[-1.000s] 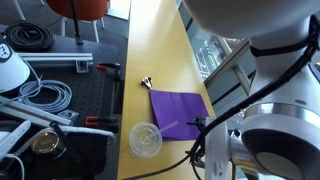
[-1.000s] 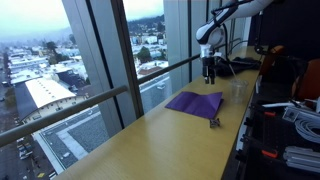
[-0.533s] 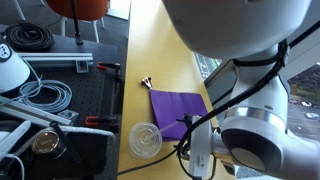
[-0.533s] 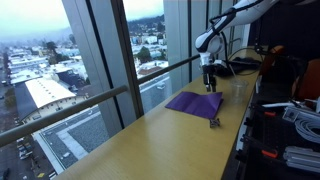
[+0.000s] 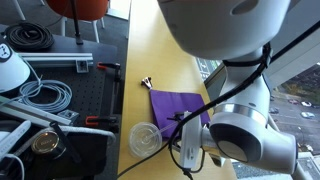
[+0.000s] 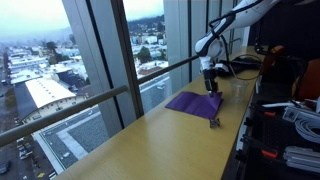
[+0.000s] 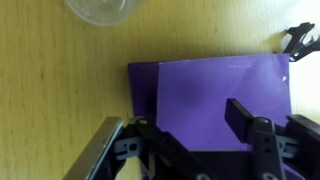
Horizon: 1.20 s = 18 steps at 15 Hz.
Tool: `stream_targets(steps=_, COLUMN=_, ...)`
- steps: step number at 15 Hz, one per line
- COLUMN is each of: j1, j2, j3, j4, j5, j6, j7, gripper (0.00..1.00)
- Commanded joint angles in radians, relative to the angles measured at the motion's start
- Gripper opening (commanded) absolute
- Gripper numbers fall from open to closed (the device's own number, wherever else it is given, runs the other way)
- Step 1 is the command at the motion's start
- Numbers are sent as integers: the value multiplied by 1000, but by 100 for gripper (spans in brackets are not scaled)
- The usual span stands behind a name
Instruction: Open the purple paper file to the left
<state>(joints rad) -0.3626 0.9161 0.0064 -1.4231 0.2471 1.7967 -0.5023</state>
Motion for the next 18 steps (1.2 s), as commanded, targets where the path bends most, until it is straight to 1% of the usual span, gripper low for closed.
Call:
stream_targets(steps=1, j1=7, j2=-30, j3=6, j4=-44, j5=-5, j6=22, j7=9, gripper=42)
stream_targets(steps=2, j1=10, j2=-34, j3=6, j4=-51, j5=-7, j6=29, j7=7, gripper=34)
stream_targets(steps=4, j1=29, j2=-46, j3=-1, j4=-69, j5=-27, j6=57, j7=10, gripper=20)
stream_targets(steps=5, j1=48, j2=-59, j3=-11, j4=-76, j5=-55, j6=70, j7=16, gripper=12)
stream_targets(steps=7, j1=80, j2=-90, j3=-26, j4=-93, j5=-119, j6=117, j7=24, gripper=0)
stream_targets(steps=13, j1=181, j2=-258, j3=-64, j4=-115, j5=-332, j6=197, j7=97, gripper=0)
stream_targets(steps=15, j1=217, j2=-322, j3=-78, j4=-155, j5=-410, j6=241, j7=130, gripper=0)
stream_targets(steps=18, j1=274, j2=-428, j3=-101, j4=-268, j5=-558, j6=323, j7=186, gripper=0)
